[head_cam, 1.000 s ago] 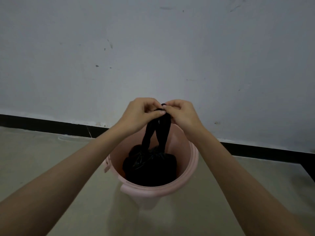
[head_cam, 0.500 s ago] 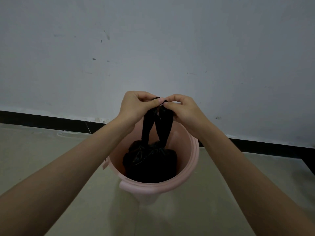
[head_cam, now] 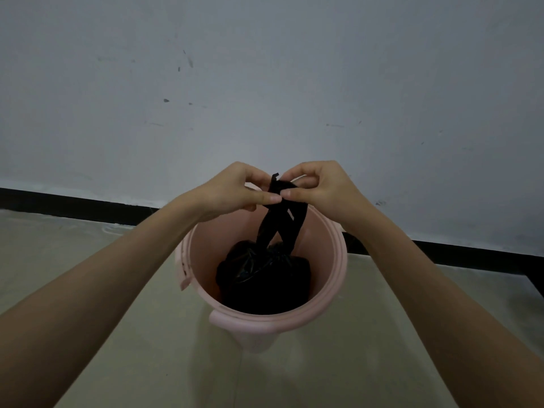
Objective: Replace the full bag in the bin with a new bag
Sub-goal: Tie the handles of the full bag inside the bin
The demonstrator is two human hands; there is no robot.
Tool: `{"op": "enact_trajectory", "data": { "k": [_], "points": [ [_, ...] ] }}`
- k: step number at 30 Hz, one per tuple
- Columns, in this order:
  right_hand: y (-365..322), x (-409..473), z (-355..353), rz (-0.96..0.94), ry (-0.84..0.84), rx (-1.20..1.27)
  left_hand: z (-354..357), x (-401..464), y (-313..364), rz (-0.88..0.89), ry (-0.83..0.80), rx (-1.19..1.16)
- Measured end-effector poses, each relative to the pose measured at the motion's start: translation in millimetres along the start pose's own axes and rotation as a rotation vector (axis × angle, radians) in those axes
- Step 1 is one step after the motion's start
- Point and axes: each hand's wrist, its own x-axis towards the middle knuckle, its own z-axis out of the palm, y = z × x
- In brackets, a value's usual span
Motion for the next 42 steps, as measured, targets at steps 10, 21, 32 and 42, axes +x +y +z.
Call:
{"op": "enact_trajectory", "data": {
  "k": [10,21,32,42],
  "points": [
    [-2,-6,-9,0.025,-0.053,-0.016,-2,-2,1,0.04,0.038,0.096],
    [1,-1,-13,-0.057,0.143,-0.349,-7,-5,-1,0.044,0.171,0.006],
    [-8,-9,0,0.095,-0.046,0.192,12,-4,4,0.075,0.279,-0.17],
    [-21,-1,-10,-0.015,0.055,-0.211,-11,0,16,0.118,0.104,0.152]
  ]
}}
